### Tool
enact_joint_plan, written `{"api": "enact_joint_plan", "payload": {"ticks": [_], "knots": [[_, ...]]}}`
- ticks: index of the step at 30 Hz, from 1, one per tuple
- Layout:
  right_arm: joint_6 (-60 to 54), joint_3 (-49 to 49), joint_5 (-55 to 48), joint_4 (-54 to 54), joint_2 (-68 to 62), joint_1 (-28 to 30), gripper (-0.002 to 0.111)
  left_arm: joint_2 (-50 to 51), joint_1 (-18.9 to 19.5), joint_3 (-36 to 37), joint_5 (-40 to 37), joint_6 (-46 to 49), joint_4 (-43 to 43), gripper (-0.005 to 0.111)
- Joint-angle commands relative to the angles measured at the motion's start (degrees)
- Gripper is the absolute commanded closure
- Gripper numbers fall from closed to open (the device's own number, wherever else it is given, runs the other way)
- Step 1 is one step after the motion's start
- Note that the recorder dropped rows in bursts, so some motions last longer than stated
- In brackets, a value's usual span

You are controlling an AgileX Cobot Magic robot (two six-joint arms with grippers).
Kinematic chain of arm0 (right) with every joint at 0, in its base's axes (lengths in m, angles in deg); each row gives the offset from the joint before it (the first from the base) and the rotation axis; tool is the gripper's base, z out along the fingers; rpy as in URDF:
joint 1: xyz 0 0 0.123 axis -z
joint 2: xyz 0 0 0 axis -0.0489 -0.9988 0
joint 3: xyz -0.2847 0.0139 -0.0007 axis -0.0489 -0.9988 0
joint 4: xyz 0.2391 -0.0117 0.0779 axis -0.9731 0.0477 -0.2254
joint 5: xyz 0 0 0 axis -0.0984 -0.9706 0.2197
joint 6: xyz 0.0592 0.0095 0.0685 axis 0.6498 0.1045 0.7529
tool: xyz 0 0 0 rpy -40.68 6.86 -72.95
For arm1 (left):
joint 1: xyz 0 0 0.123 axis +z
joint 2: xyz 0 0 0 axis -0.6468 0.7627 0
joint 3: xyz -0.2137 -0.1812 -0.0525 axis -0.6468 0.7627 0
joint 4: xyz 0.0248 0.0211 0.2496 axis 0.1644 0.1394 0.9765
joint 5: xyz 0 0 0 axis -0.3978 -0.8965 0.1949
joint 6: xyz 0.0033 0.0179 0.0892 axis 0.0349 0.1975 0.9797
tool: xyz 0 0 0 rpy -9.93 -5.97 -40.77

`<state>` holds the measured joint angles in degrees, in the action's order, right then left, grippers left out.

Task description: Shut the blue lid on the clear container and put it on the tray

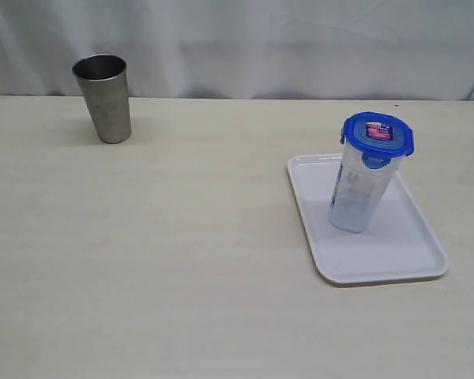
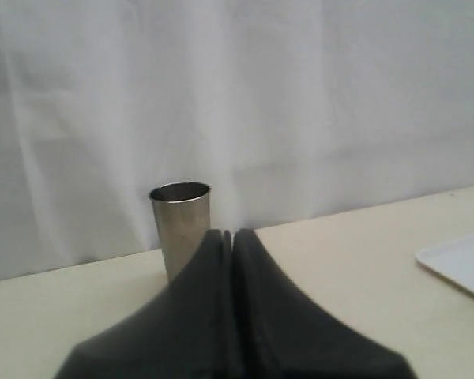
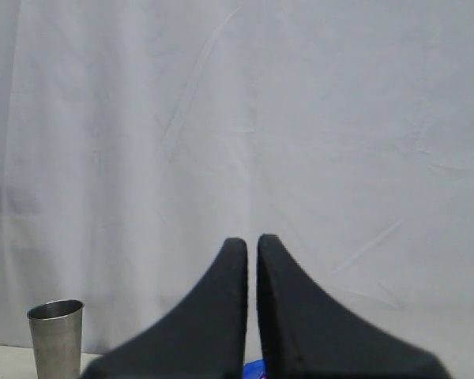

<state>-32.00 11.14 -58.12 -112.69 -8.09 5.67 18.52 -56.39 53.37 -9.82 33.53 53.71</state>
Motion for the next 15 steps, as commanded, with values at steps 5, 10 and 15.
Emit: {"api": "enact_joint_plan", "payload": {"ticks": [5, 10, 15], "knots": [[0.01, -0.24, -0.04, 0.30, 0.17, -0.14, 0.104, -0.12, 4.74, 0.80, 4.60, -15.90, 13.29, 0.107], [0.01, -0.24, -0.04, 0.30, 0.17, -0.14, 0.104, -0.12, 8.32, 0.80, 3.52, -15.90, 13.18, 0.107], [0.01, -0.24, -0.04, 0.30, 0.17, -0.14, 0.104, -0.12, 11.65, 0.80, -0.98, -15.90, 13.18, 0.107]]}}
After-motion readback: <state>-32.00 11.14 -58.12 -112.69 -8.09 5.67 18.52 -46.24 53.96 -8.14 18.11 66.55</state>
